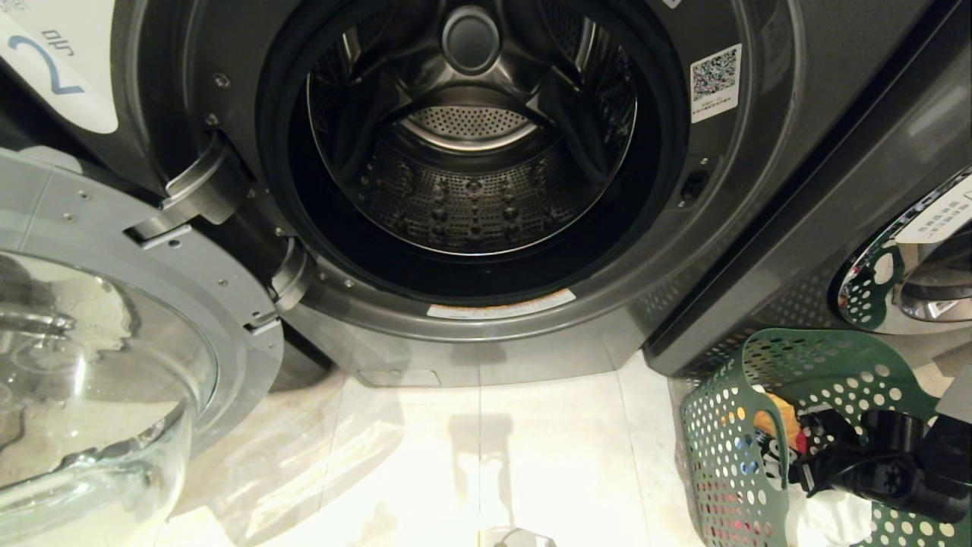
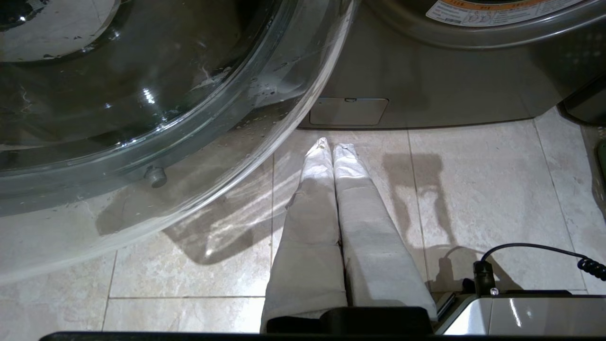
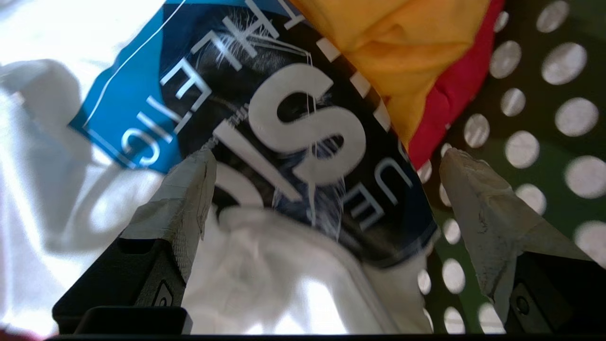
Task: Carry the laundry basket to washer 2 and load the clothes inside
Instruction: Place the clothes into the washing machine
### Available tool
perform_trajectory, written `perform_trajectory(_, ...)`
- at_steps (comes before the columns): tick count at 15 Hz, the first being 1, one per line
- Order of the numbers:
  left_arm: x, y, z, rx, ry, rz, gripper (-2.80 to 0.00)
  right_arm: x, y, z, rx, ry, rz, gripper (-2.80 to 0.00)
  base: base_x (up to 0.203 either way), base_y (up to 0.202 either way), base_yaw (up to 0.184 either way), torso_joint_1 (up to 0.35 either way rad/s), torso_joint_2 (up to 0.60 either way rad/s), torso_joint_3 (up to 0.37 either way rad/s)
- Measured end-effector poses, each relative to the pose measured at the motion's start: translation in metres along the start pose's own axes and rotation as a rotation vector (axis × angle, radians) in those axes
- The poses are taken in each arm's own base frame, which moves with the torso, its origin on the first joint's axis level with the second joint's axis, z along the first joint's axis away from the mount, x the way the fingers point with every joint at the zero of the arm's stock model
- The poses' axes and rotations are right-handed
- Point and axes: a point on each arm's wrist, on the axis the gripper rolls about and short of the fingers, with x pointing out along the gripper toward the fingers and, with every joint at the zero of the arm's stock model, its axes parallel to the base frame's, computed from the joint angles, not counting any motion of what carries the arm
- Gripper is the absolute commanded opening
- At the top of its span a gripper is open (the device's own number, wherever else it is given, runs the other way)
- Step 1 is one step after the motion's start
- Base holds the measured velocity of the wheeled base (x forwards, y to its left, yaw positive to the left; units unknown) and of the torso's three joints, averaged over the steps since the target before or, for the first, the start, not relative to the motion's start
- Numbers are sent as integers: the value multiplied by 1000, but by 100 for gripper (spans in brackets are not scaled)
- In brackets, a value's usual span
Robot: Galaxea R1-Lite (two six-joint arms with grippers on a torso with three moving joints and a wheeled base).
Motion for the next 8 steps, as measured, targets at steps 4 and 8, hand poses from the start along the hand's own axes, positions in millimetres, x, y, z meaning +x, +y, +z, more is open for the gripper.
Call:
perform_trajectory(4, 0, 0, 0, 0, 1, 0, -280, 29, -4, -11, 7, -67, 32, 0, 0, 0, 0, 0, 0, 0)
perform_trajectory(8, 0, 0, 0, 0, 1, 0, -280, 58, -4, -7, 2, -196, 26, 0, 0, 0, 0, 0, 0, 0)
